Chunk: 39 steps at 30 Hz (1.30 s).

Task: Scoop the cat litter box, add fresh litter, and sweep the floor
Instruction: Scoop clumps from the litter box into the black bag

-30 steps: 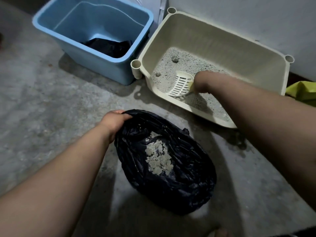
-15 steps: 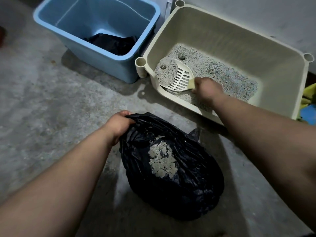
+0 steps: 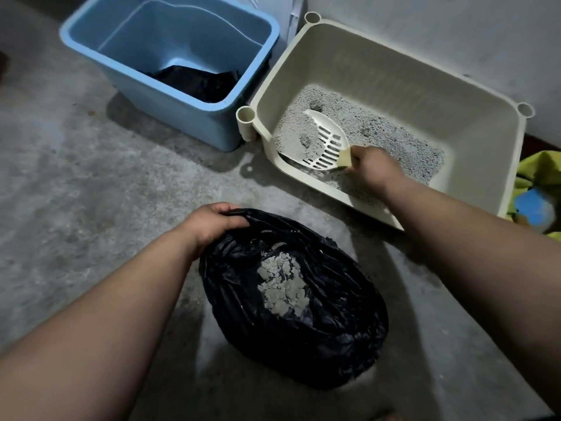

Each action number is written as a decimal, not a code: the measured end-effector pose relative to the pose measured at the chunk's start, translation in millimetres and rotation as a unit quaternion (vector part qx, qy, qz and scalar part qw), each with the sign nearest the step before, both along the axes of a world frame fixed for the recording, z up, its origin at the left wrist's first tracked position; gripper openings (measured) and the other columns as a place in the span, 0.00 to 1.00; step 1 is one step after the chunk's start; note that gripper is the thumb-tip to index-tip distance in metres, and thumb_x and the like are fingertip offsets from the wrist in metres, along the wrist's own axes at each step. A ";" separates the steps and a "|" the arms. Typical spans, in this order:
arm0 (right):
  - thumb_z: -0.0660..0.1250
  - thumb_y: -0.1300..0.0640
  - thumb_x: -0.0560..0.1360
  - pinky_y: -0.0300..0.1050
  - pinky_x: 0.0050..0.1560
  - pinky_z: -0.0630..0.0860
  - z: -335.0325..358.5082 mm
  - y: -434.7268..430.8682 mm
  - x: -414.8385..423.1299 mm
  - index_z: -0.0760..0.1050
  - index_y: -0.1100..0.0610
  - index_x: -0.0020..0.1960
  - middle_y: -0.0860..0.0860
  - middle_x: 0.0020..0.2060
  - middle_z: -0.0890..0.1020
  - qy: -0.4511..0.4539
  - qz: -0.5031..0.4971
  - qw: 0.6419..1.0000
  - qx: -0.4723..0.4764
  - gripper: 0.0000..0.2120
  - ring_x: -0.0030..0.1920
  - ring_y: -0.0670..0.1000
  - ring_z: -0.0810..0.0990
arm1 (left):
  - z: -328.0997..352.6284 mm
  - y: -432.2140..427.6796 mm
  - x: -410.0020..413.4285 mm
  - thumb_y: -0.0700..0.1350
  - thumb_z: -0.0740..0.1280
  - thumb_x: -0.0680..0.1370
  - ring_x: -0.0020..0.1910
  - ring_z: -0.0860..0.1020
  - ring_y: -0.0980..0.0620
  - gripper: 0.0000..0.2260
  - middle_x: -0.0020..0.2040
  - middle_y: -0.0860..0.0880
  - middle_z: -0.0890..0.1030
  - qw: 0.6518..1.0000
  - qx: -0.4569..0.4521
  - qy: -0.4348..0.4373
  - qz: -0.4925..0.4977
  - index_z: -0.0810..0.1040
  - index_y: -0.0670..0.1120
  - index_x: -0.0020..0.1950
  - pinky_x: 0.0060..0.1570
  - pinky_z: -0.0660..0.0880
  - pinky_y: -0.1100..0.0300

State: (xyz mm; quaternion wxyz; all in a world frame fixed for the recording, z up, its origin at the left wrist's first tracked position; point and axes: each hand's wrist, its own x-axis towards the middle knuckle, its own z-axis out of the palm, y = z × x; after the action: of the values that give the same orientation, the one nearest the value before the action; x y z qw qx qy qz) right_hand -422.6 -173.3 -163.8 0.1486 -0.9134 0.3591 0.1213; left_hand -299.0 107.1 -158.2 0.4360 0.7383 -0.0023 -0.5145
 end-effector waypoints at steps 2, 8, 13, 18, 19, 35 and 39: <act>0.61 0.54 0.79 0.41 0.33 0.61 3.6 0.1 -5.6 0.69 0.51 0.44 0.53 0.40 0.76 0.005 -0.010 1.000 0.021 0.04 0.39 0.52 0.72 | 1.4 2.3 -0.7 0.36 0.72 0.71 0.29 0.82 0.53 0.10 0.34 0.48 0.84 1.000 -0.007 0.008 -0.005 0.80 0.45 0.50 0.32 0.79 0.65; 0.67 0.58 0.76 0.41 0.42 0.63 7.8 1.6 -18.8 0.78 0.55 0.57 0.52 0.46 0.80 -0.052 -0.057 0.991 0.112 0.11 0.42 0.51 0.73 | 5.0 5.9 -6.4 0.37 0.72 0.71 0.30 0.82 0.53 0.08 0.34 0.49 0.84 1.000 -0.021 0.007 -0.015 0.81 0.45 0.49 0.32 0.79 0.65; 0.67 0.56 0.76 0.42 0.39 0.65 16.7 -2.3 -28.0 0.78 0.52 0.57 0.50 0.43 0.78 -0.047 -0.056 0.994 0.083 0.11 0.42 0.52 0.74 | 11.5 4.0 -9.8 0.38 0.71 0.72 0.34 0.83 0.53 0.09 0.40 0.47 0.85 0.998 -0.042 -0.002 -0.046 0.81 0.46 0.50 0.37 0.80 0.65; 0.68 0.54 0.75 0.43 0.35 0.62 25.1 -2.1 -35.4 0.75 0.52 0.46 0.50 0.38 0.75 -0.029 -0.027 0.998 0.048 0.03 0.41 0.54 0.73 | 11.5 1.8 -12.3 0.43 0.71 0.73 0.30 0.82 0.54 0.01 0.36 0.47 0.84 0.999 -0.018 -0.030 -0.009 0.81 0.46 0.43 0.34 0.79 0.65; 0.68 0.54 0.75 0.43 0.34 0.61 28.2 -1.5 -36.7 0.73 0.51 0.43 0.50 0.36 0.74 -0.027 -0.023 0.999 0.040 0.04 0.41 0.54 0.73 | 11.8 2.1 -12.3 0.43 0.71 0.73 0.29 0.82 0.54 0.03 0.36 0.46 0.84 1.000 -0.015 -0.027 -0.001 0.81 0.45 0.43 0.34 0.79 0.64; 0.70 0.49 0.72 0.49 0.50 0.76 58.5 57.0 -67.5 0.74 0.51 0.66 0.54 0.49 0.82 -0.117 0.206 0.970 -0.050 0.23 0.49 0.57 0.80 | 13.8 -2.5 -11.6 0.45 0.65 0.77 0.19 0.78 0.50 0.10 0.23 0.46 0.80 0.983 0.025 0.101 0.153 0.77 0.41 0.39 0.19 0.75 0.61; 0.76 0.53 0.68 0.45 0.42 0.73 47.4 69.6 -71.7 0.81 0.50 0.56 0.49 0.32 0.78 -0.174 0.249 0.942 -0.142 0.17 0.34 0.54 0.78 | 13.1 -1.7 -11.1 0.46 0.64 0.77 0.20 0.78 0.50 0.11 0.24 0.45 0.80 0.982 0.032 0.120 0.142 0.77 0.40 0.39 0.19 0.75 0.60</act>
State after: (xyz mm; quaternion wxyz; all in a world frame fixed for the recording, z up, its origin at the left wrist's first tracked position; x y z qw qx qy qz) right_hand -494.3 -103.7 -116.5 0.0424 -0.9921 0.1022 -0.0586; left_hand -310.1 105.4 -145.1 0.4782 0.6775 0.1714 -0.5319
